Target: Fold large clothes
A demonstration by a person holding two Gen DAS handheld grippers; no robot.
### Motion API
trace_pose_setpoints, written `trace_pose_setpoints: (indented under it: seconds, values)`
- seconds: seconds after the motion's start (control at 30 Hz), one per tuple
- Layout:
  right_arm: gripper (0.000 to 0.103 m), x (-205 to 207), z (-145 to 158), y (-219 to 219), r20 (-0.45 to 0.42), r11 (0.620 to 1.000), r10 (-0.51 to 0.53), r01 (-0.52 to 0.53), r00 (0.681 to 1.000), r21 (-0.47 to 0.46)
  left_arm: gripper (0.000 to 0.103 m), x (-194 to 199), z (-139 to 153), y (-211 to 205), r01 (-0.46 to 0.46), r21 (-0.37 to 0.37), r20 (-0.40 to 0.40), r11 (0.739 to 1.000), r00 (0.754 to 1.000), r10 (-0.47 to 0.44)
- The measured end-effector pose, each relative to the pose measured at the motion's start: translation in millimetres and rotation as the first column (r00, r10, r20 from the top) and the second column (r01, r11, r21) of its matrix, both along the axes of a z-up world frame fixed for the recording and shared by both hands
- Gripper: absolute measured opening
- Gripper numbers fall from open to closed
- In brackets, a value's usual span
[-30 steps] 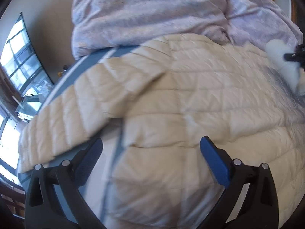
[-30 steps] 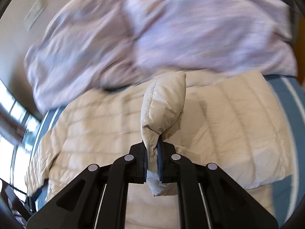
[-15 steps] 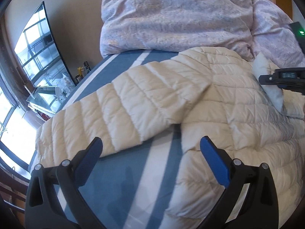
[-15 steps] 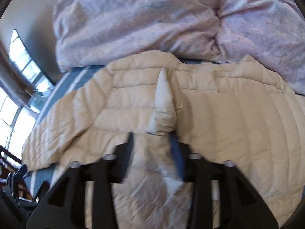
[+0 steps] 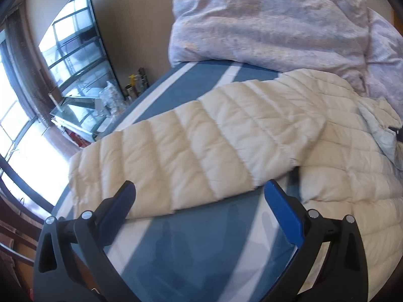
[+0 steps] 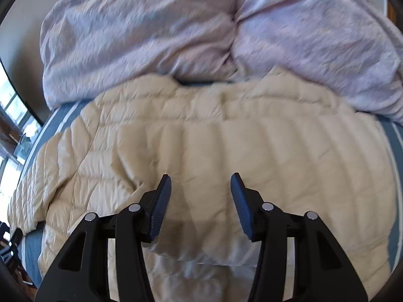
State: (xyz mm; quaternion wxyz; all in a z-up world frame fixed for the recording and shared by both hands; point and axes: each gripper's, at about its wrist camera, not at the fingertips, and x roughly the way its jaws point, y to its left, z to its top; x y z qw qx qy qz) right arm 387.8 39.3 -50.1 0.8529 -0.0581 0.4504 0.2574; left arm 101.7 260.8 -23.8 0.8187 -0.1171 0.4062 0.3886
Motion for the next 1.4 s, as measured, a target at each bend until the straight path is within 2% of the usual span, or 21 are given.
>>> trace_pose_setpoints:
  seconds: [0.03, 0.27, 0.4, 0.47, 0.67, 0.77, 0.83, 0.9, 0.97, 1.13, 1.23, 1.33, 1.4]
  values:
    - [0.064, -3, -4, 6, 0.005, 1.0, 0.005, -0.005, 1.0, -0.011, 0.101, -3, 1, 2, -0.005, -0.001, 0.002, 1.0, 1.0, 0.005]
    - [0.072, -2, -30, 23, 0.01, 0.995, -0.013, 0.014, 1.0, -0.1, 0.101, -21, 3, 30, -0.061, -0.018, -0.002, 0.998, 0.998, 0.061]
    - [0.078, -13, -38, 33, 0.116, 0.985, -0.013, 0.033, 0.993, -0.17, 0.101, -36, 2, 48, -0.094, -0.047, 0.004, 0.994, 0.996, 0.094]
    - [0.079, -15, -39, 34, 0.138, 0.984, -0.016, 0.04, 0.99, -0.174, 0.101, -47, 3, 56, -0.111, -0.051, 0.008, 0.992, 0.994, 0.112]
    - [0.079, -13, -41, 29, 0.129, 0.989, -0.019, 0.037, 0.991, -0.141, 0.101, -84, 1, 88, -0.214, -0.101, 0.016, 0.972, 0.976, 0.217]
    - [0.08, -12, -41, 30, 0.126, 0.99, -0.018, 0.035, 0.992, -0.135, 0.101, -97, -5, 99, -0.251, -0.15, 0.014, 0.956, 0.966, 0.256]
    - [0.08, -11, -41, 30, 0.122, 0.991, -0.018, 0.034, 0.992, -0.13, 0.095, -104, -10, 105, -0.261, -0.194, 0.024, 0.946, 0.963, 0.27]
    - [0.08, -10, -41, 29, 0.117, 0.992, -0.018, 0.032, 0.993, -0.123, 0.083, -107, -15, 110, -0.252, -0.253, 0.041, 0.934, 0.962, 0.271]
    - [0.08, -11, -41, 28, 0.115, 0.992, -0.016, 0.03, 0.993, -0.119, 0.079, -107, -21, 113, -0.253, -0.296, 0.051, 0.921, 0.959, 0.28]
    - [0.08, -10, -41, 27, 0.108, 0.994, -0.014, 0.025, 0.994, -0.109, 0.071, -110, -29, 118, -0.271, -0.317, 0.061, 0.909, 0.951, 0.304]
    - [0.081, -12, -41, 28, 0.108, 0.994, -0.016, 0.028, 0.994, -0.108, 0.063, -112, -31, 120, -0.278, -0.318, 0.078, 0.907, 0.945, 0.317]
    - [0.081, -12, -41, 27, 0.108, 0.994, -0.016, 0.028, 0.994, -0.109, 0.043, -111, -30, 120, -0.285, -0.31, 0.091, 0.907, 0.941, 0.326]
    - [0.081, -12, -41, 27, 0.108, 0.994, -0.017, 0.028, 0.994, -0.109, 0.024, -110, -31, 121, -0.275, -0.328, 0.111, 0.904, 0.939, 0.326]
